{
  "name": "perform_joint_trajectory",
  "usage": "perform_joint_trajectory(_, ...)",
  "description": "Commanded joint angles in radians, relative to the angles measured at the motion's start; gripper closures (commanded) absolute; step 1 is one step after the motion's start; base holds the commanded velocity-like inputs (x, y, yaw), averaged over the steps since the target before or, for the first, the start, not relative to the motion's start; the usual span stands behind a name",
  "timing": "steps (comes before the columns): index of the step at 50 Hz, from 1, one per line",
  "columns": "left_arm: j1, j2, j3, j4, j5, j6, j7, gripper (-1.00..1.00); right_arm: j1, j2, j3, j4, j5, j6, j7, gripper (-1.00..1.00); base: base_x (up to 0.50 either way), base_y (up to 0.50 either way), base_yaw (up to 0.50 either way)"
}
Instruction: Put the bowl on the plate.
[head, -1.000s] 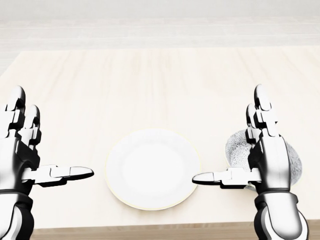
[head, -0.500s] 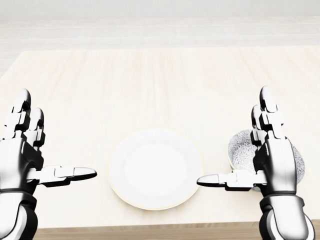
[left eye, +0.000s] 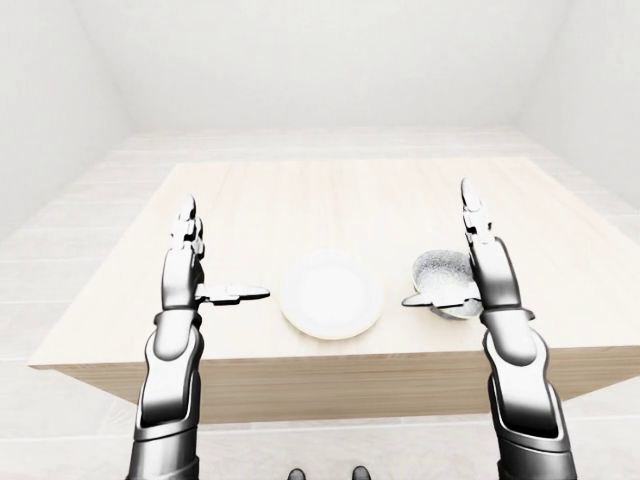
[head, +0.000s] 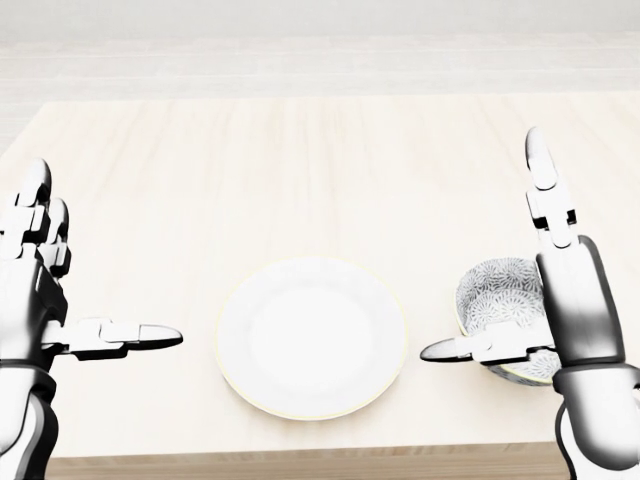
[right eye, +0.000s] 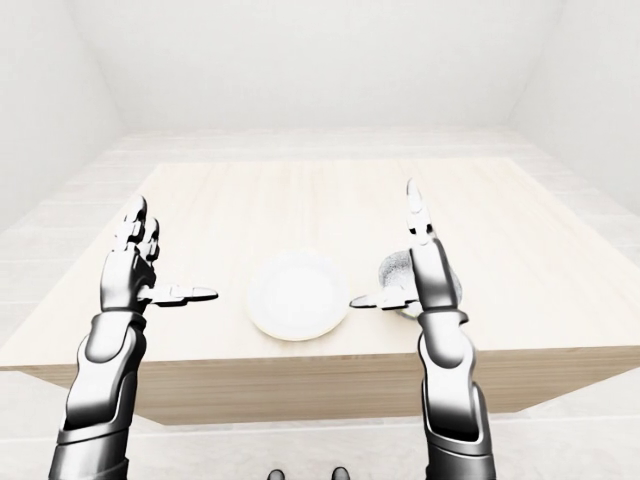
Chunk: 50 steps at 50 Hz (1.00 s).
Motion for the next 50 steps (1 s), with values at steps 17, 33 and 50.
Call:
perform_joint_trajectory(17, 0.019, 0.014, -0.045, 0.036, 0.299, -0.018, -0.036, -1.00, -0.098, -0.038, 0.034, 0.109, -0.528, 0.000, 0.106, -1.00, 0.00, 0.00, 0.00)
perform_joint_trajectory(33, 0.039, 0.018, -0.033, 0.032, 0.372, -0.044, -0.079, -1.00, -0.092, -0.049, 0.045, 0.112, -0.740, 0.000, 0.218, -1.00, 0.00, 0.00, 0.00)
perform_joint_trajectory(50, 0.041, 0.005, -0.027, 0.043, 0.394, -0.063, -0.085, -1.00, -0.045, -0.026, 0.028, 0.135, -0.855, 0.000, 0.299, -1.00, 0.00, 0.00, 0.00)
